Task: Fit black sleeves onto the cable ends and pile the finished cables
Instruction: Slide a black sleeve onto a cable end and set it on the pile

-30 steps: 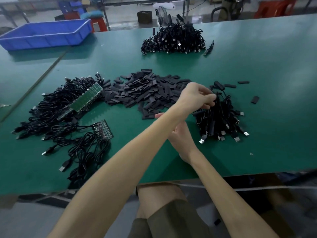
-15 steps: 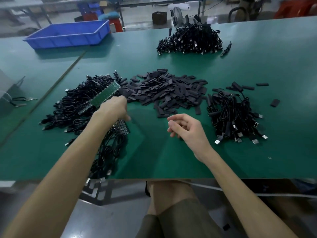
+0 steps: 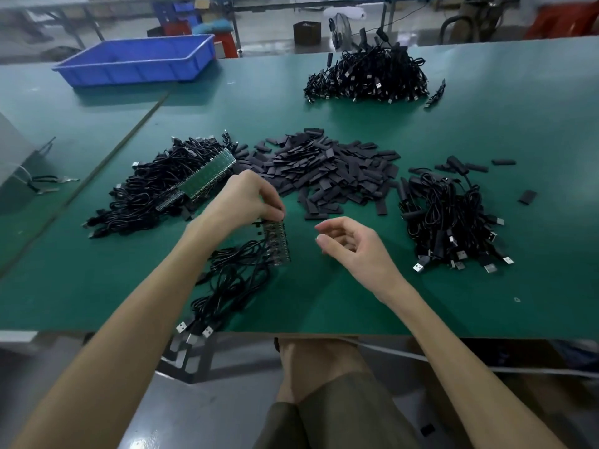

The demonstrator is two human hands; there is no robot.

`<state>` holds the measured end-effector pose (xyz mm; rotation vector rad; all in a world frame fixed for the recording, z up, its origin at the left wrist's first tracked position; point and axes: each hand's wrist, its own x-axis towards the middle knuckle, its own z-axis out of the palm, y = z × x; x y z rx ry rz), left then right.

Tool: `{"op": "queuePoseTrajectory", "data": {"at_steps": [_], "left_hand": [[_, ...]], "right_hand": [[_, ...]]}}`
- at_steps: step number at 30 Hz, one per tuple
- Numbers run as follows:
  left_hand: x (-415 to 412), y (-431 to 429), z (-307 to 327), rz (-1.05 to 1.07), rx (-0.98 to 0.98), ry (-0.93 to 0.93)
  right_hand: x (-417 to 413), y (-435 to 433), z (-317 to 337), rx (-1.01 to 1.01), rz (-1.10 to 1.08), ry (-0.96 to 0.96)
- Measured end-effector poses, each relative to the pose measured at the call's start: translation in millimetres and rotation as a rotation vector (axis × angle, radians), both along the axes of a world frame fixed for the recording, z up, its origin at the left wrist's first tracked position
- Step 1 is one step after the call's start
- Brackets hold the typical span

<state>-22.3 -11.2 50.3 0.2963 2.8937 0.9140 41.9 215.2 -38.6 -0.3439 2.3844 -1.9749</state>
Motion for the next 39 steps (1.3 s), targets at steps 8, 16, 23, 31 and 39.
{"op": "queuePoseTrajectory", "data": {"at_steps": [8,16,23,31,39], "left_hand": [[14,52,-7,-0.045,0.089,0.093],[19,68,-18,-0.020,0.122,0.065],[24,70,-20,0.006,0.172,0.055],[29,70,-26,0.033,0.232,0.088],[29,70,-36,0.029,0.262,0.127]], "right_hand": [[-1,1,1,0.072,-0.061,0.041],[-2,3,-1,0.078,-0.103,0.005],[-1,4,-1,0.062,-0.108,-0.004],[-1,4,-1,0.058,-0.105,-0.006],[-1,5,-1,0.066,-0.101,-0.008]]}}
